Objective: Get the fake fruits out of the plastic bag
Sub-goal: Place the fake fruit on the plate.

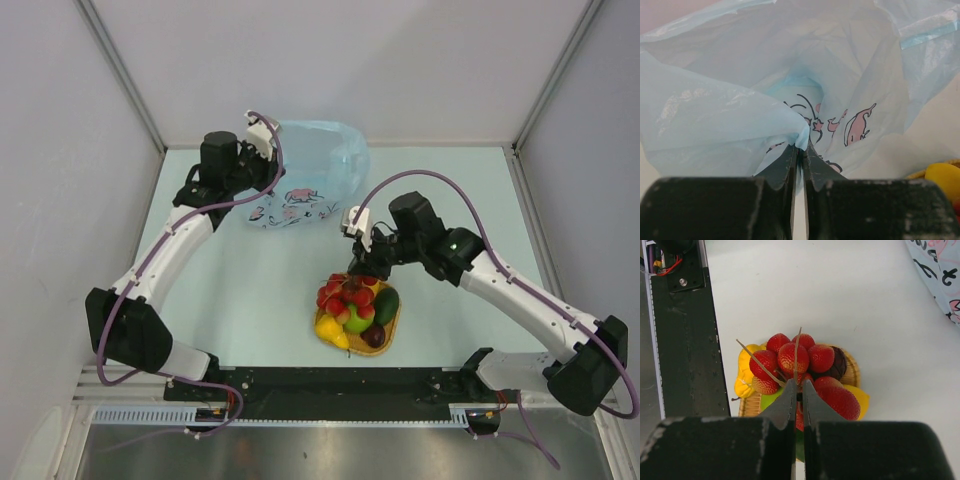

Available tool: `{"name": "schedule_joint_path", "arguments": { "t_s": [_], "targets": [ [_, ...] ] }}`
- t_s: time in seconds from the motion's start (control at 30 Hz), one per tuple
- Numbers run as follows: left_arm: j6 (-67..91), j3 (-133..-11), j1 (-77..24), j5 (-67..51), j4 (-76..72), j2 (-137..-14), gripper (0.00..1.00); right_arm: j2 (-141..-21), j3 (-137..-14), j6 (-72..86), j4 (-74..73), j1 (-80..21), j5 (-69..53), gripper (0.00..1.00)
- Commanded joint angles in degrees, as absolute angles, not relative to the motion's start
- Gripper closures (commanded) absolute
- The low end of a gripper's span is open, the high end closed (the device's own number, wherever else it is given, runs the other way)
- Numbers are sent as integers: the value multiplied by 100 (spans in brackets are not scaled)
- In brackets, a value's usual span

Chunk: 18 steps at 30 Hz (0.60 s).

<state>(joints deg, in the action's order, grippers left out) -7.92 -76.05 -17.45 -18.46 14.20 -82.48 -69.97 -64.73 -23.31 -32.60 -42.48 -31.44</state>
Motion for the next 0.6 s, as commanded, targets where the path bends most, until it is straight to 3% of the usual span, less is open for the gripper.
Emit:
{"name": "schedule_joint_path", "arguments": {
  "t_s": [0.0,0.17,0.43,0.57],
  "targets": [
    [-712,-7611,-1758,-1978,1231,-8033,89,-6908,-6478,-2153,-2839,-4219,-3120,100],
    [-686,-7594,-1758,-2030,1213,-8086,89,-6777,-6390,-2224,-2988,-4184,-3085,100],
    [-659,-7612,-1758,-2048,1195,-8130,89,-6609,-6161,-2180,-3102,-4140,-3006,85],
    [-668,-7611,-1758,-2048,1204,-8138,89,-6487,-6065,-2197,-3225,-4096,-2988,84]
  ]
}}
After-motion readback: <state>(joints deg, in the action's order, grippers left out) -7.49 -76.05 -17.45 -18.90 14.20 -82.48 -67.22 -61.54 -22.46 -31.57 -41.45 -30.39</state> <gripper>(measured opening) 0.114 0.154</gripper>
